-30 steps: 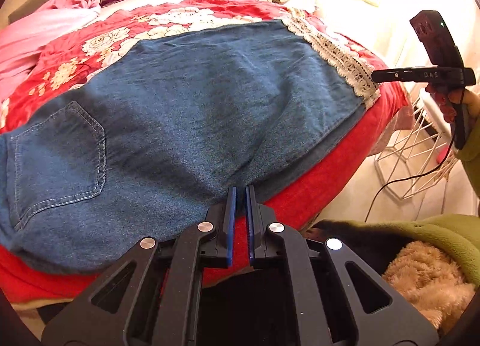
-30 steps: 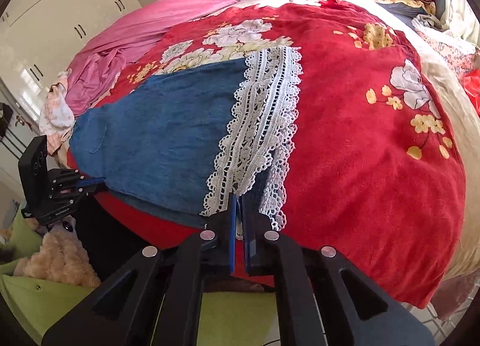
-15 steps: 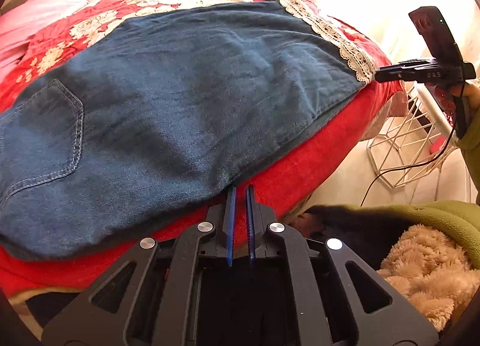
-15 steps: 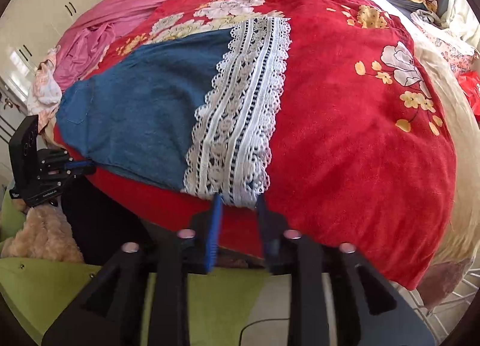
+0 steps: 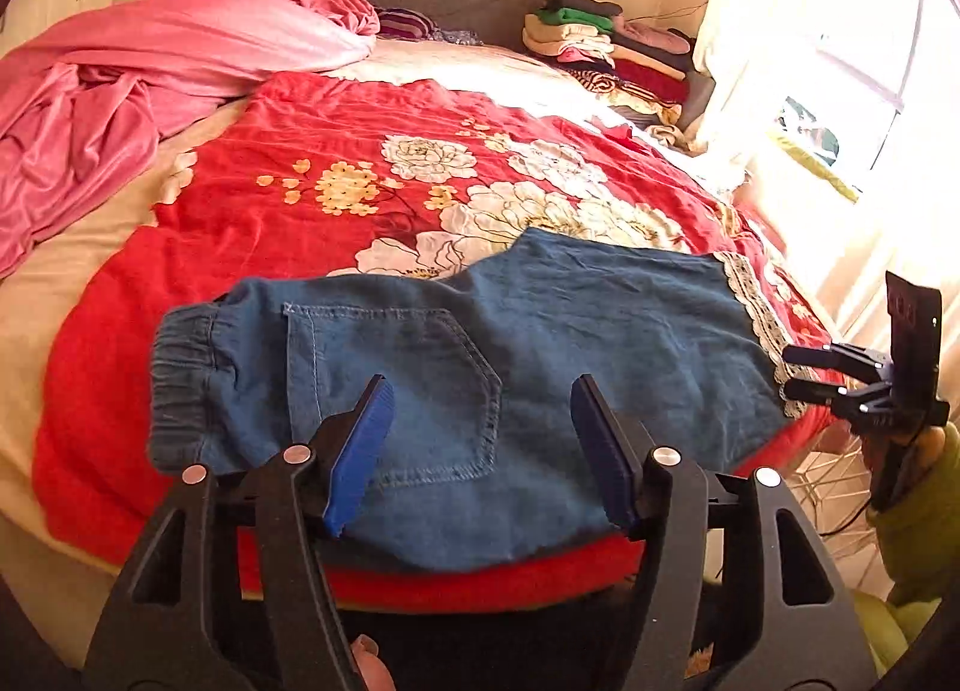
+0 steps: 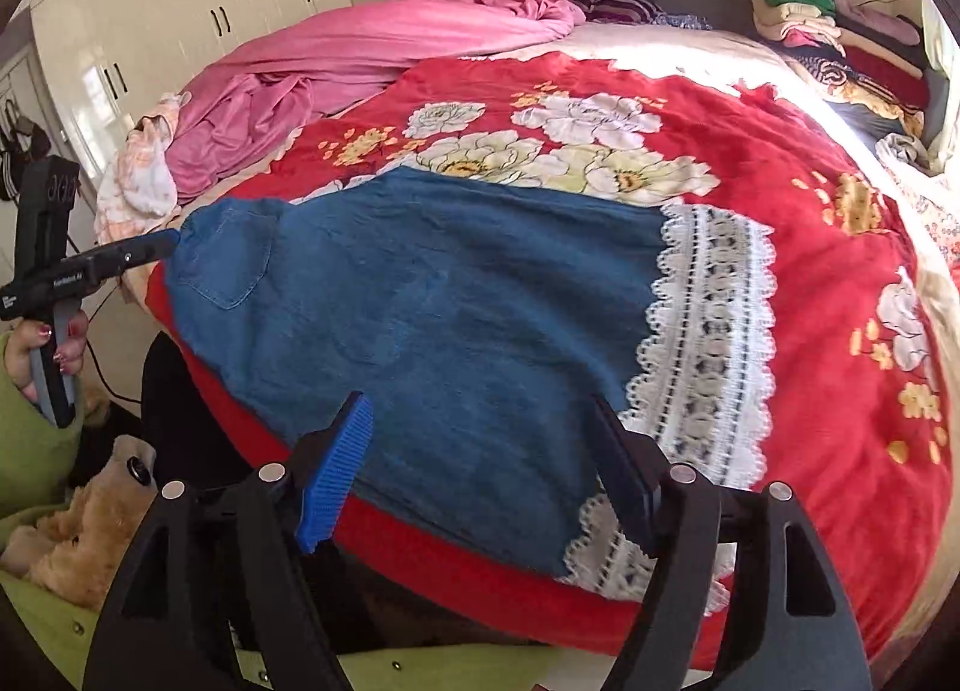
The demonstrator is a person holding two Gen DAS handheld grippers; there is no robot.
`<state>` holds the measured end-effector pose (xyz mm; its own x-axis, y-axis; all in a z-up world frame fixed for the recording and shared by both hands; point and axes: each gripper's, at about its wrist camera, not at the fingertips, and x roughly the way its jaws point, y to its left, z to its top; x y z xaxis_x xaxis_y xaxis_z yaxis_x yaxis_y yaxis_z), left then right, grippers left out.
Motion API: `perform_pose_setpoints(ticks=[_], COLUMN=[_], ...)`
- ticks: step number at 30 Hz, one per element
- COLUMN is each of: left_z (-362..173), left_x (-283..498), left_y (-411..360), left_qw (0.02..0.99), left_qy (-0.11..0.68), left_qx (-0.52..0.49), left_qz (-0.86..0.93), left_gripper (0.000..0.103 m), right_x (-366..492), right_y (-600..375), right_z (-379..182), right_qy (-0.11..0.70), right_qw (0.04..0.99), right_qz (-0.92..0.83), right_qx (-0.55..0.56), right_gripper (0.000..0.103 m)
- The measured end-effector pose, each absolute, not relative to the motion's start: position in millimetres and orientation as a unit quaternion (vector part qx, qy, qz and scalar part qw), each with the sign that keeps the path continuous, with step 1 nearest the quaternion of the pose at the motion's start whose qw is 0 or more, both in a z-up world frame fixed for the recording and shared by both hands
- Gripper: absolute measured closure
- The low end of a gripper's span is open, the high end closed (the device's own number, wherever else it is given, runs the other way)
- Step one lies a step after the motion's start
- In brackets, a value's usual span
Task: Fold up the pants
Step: 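Open both tools and lift them off the folded pants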
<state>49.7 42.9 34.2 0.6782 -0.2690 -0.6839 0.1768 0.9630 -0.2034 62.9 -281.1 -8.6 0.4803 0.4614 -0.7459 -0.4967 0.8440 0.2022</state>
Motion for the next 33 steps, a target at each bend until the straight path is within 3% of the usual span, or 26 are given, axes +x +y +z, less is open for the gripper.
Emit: perform_pose_setpoints(ticks=[5,13,19,21,23,33], left_z=[-22,-35,-21,-11,3,54], left_x=[74,62,55,50,43,57], left_y=[71,97,86,80,70,6], left_qw=[0.896,0.906,0.907,0.907,0.912,0.920], left_qy=[0.444,0.411,0.410,0.410,0.400,0.363], left_qx=[-0.017,-0.081,-0.083,-0.074,-0.068,-0.031], left_qz=[-0.019,-0.058,-0.052,-0.054,-0.068,-0.142], left_gripper=[0.047,0.049,0.048,0.040,0.039,0.027], right_x=[70,55,52,49,43,27], right_y=[-283,-301,-302,-313,-326,-370], right_z=[-45,-56,-44,-32,-18,-3], right_qy=[0.464,0.451,0.453,0.446,0.429,0.410], right_qw=[0.856,0.866,0.866,0.872,0.883,0.899], right_qz=[0.211,0.200,0.203,0.201,0.193,0.148], right_qx=[-0.079,-0.087,-0.057,-0.022,-0.001,0.035], right_gripper=[0.032,0.031,0.024,0.018,0.012,0.011])
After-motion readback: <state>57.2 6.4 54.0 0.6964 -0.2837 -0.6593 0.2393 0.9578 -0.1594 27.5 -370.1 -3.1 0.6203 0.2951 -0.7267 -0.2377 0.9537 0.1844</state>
